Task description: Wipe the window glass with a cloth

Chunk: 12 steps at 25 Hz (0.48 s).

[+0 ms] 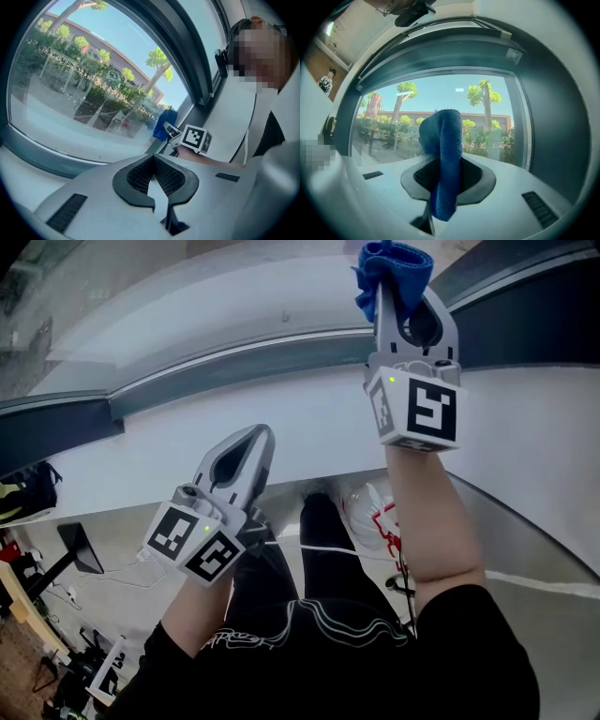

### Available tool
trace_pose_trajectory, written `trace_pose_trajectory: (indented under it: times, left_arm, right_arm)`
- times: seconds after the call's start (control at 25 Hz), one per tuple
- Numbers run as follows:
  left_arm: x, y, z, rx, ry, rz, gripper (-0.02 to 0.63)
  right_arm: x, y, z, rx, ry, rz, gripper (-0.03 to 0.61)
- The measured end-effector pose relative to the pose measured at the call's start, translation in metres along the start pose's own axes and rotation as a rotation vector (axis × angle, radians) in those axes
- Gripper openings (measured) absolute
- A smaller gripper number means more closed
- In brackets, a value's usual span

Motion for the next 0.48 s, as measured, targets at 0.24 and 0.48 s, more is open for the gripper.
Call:
trace_pose_trajectory:
  times: [0.24, 0.48]
  left_arm:
    - [0.018, 0.002, -0.033, -0.033, -0.035, -0.017, 0.006]
    - [0.032, 0.005, -0.057, -0.062, -0.057, -0.042, 0.006]
  right_arm:
    - [0.06, -0.015, 0.006, -0.03, -0.113, -0.034, 0.067]
    - [0.097, -0.018, 0.009, -0.029, -0.176, -0.058, 0.067]
Point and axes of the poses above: the fingertips, and each gripper's own axes: z backward along the fingers, x to its right, y out of its top, the point moved 9 cm from there along z, backward along the fingers, and after that the axes turned 7 degrees about -x, right-handed, at the moved point
